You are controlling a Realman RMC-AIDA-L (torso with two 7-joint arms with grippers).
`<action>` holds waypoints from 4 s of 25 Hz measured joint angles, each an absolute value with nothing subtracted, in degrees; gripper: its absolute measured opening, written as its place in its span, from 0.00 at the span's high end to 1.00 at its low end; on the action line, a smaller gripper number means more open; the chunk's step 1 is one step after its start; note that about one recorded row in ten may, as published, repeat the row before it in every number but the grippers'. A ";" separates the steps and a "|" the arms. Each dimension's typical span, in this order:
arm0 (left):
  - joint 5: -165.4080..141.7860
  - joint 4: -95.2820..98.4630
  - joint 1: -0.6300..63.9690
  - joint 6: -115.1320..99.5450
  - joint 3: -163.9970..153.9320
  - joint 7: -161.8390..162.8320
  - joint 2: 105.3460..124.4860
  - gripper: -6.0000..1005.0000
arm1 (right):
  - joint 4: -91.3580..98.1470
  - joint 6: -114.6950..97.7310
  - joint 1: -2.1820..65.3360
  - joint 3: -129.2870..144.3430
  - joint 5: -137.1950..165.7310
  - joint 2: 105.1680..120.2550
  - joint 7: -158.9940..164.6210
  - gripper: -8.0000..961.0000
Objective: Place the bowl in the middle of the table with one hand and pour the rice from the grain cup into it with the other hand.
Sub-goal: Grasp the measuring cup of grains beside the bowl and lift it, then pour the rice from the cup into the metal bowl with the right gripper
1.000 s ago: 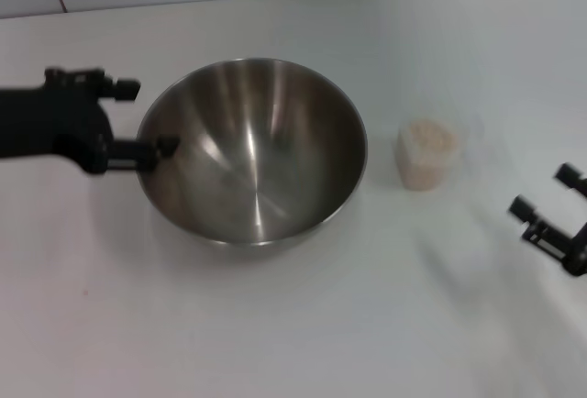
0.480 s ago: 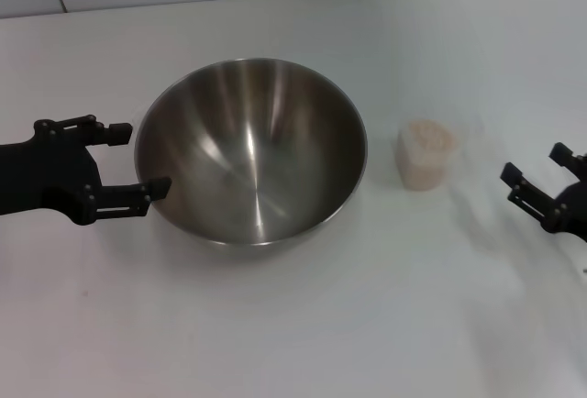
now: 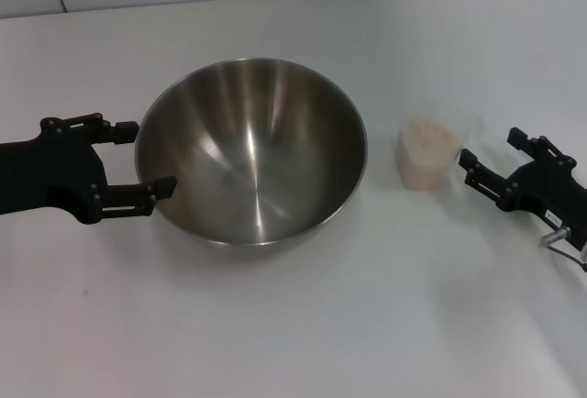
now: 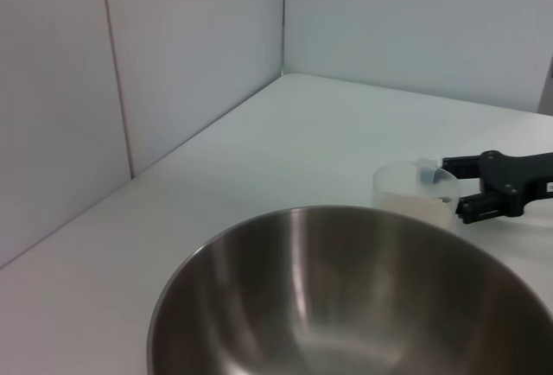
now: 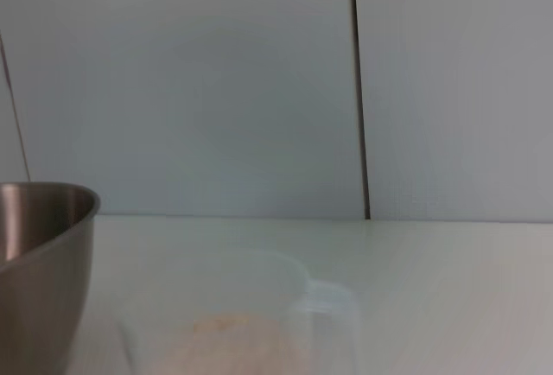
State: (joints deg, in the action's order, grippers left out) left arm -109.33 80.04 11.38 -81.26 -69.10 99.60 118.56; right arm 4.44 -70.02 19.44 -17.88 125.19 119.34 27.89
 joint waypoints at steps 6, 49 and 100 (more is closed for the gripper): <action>-109.29 80.03 11.25 -81.34 -69.23 99.58 118.56 0.17 | 4.02 -69.04 20.74 -18.76 125.07 119.40 27.86 0.13; -111.55 79.68 11.89 -82.00 -69.95 100.43 118.24 0.17 | -0.77 -71.83 21.42 -25.05 124.96 119.37 20.39 0.90; -116.14 84.64 13.95 -84.85 -69.95 103.97 118.29 0.17 | -25.60 -72.46 27.11 -22.45 133.07 119.89 -108.86 0.98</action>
